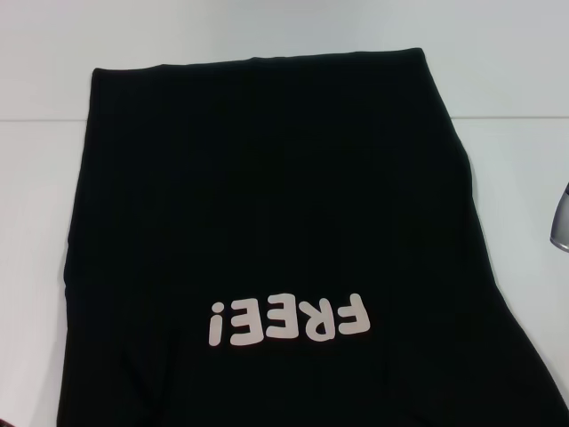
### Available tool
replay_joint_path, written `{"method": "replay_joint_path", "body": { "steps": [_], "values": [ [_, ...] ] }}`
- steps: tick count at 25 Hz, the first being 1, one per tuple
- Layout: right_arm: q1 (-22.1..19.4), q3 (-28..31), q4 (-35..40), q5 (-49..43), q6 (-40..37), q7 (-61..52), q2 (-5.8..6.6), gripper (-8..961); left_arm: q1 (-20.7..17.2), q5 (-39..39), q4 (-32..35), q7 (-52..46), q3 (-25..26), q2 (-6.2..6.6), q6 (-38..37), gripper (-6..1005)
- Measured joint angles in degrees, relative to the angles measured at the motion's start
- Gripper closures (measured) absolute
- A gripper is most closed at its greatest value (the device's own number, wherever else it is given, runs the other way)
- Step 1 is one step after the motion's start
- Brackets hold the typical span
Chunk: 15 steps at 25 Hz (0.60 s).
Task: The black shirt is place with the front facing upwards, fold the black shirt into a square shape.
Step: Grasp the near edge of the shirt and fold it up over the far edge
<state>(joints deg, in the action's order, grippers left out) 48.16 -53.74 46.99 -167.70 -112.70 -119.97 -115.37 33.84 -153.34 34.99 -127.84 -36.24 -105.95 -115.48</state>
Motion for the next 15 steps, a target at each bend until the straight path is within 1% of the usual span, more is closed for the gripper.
{"method": "replay_joint_path", "body": {
  "steps": [2,5,7,8,9,10,12,15],
  "values": [
    [0.0,1.9,-0.2,0.6,0.4,0.4,0.04,921,0.3,0.5,0.2,0.5,1.7,0.03,0.2,995],
    [0.2,6.7,-0.3,2.2,0.9,0.7,0.19,921,1.0,1.3,0.1,1.1,6.3,0.48,0.6,995],
    [0.6,11.2,-0.6,3.3,2.7,-0.4,0.67,921,1.7,1.6,0.0,1.0,10.7,1.1,1.8,995],
    [0.8,12.9,-0.8,3.8,3.7,-1.3,0.95,921,1.7,1.6,0.0,1.0,10.7,1.1,1.8,995],
    [1.0,14.8,-1.3,4.5,5.4,-2.4,1.3,922,2.2,1.7,-0.1,0.2,16.9,1.91,4.0,995],
    [1.1,16.4,-1.8,5.5,7.1,-3.6,1.64,922,2.3,1.7,-0.1,0.1,17.8,2.02,4.5,995],
    [1.2,18.6,-2.6,8.1,10.8,-5.9,2.21,923,2.4,1.7,-0.1,-1.0,22.4,2.62,7.8,995],
    [0.8,20.8,-4.6,13.6,16.1,-8.7,3.28,925,2.3,2.0,-0.3,-1.8,28.5,2.94,12.7,995]
  ]
}}
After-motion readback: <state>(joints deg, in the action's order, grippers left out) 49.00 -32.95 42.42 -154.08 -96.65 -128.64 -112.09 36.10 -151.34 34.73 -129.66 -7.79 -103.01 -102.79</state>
